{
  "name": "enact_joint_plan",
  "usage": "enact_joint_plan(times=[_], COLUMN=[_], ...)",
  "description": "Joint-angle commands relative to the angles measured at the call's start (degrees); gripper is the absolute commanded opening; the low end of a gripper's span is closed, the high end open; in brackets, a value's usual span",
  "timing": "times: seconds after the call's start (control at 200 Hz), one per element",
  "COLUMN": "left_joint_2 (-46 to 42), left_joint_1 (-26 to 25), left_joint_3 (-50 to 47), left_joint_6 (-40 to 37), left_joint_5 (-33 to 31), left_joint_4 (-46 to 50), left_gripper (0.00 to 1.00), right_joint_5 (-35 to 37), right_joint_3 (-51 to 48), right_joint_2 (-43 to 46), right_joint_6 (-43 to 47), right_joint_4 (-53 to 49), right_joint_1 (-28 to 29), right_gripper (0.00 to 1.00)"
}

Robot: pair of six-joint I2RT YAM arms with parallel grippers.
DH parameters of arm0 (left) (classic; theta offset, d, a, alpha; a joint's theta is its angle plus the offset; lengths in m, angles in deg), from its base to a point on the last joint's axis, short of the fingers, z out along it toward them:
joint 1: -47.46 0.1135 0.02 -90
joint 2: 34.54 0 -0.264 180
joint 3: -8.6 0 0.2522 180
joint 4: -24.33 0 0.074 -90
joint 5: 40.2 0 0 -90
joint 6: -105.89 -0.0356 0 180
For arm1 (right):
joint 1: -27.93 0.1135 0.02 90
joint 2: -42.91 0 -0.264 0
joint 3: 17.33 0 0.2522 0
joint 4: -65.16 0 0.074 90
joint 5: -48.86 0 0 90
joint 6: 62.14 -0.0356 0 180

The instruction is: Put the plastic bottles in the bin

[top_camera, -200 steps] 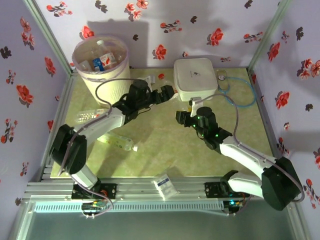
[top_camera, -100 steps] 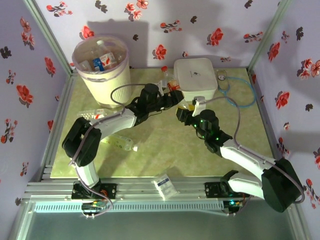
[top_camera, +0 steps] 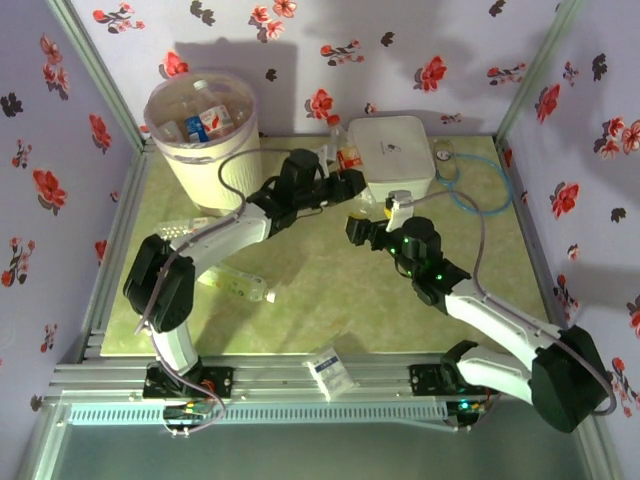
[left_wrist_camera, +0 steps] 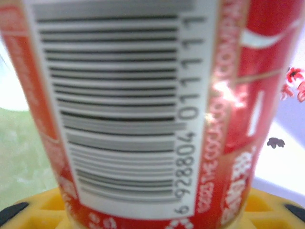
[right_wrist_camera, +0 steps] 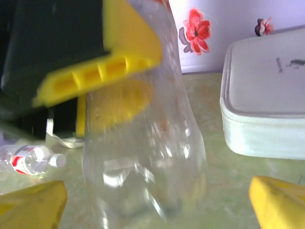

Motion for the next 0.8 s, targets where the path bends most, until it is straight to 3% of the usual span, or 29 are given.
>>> enact_joint_plan(times=[0.0, 0.135, 0.385, 0.55, 0.655, 0.795], left_joint_2=[-2.89, -5.64, -11.09, -8.30, -4.83, 1.44], left_joint_1=[2.93, 8.33, 21.29, 27.87, 31.98, 34.38], left_joint_3=[5.83, 11.58, 26.15, 38.91, 44.42, 50.15], left_joint_6=[-9.73, -17.09, -29.19, -36.19, -39.07, -42.14], left_joint_5=[-0.71, -2.25, -9.55, -15.47, -17.14, -16.94], left_joint_4=[9.56, 17.72, 33.32, 44.62, 47.96, 49.29], left_gripper=[0.45, 0.44, 0.27, 0.14, 0.00, 0.00], right_joint_5=[4.38, 8.65, 10.02, 9.02, 6.82, 4.88], right_joint_3=[2.53, 1.48, -1.93, -3.84, -3.13, -0.37], right_joint_2=[2.75, 6.22, 8.74, 6.88, 3.55, -1.15], right_joint_6=[2.60, 3.06, 1.63, -0.41, -0.54, 0.00], right_joint_4=[-5.33, -7.38, -10.46, -8.04, -6.99, -6.70], right_joint_1=[-0.83, -2.10, -3.25, -3.54, -3.65, -3.72], right_gripper=[0.99, 0.99, 0.99, 0.99, 0.99, 0.99])
